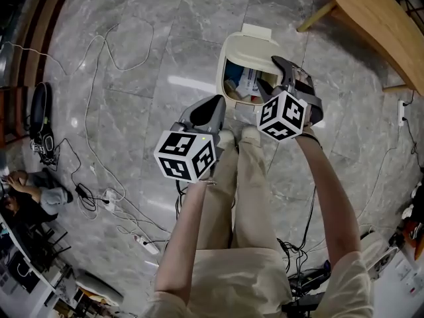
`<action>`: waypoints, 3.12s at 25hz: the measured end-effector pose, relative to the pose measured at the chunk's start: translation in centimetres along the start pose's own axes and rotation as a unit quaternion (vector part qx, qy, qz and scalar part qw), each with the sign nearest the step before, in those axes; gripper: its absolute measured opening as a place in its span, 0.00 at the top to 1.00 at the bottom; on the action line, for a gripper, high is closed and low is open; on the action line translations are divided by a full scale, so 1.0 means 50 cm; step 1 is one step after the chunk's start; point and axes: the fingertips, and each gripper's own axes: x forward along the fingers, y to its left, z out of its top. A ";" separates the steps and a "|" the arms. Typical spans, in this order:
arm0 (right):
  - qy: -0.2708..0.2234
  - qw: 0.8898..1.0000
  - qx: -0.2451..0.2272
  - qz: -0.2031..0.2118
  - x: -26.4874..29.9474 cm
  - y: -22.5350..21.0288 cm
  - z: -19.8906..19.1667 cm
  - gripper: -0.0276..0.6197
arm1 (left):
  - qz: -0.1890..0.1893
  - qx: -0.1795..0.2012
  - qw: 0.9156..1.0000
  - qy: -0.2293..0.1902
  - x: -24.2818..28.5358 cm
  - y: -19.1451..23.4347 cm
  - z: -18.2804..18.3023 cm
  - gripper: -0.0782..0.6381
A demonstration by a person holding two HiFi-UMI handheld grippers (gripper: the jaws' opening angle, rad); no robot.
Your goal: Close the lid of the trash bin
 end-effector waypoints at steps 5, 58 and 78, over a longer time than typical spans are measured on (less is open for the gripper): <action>-0.009 1.000 0.011 0.005 -0.001 0.029 -0.003 0.51 | 0.005 -0.012 1.000 0.007 -0.003 0.004 -0.029 0.86; -0.113 0.950 0.242 0.164 0.054 0.232 -0.072 0.56 | 0.011 -0.079 0.995 0.066 0.068 -0.008 -0.239 0.86; -0.108 0.955 0.250 0.120 0.085 0.223 -0.108 0.95 | 0.019 -0.091 0.994 0.061 0.104 -0.002 -0.257 0.86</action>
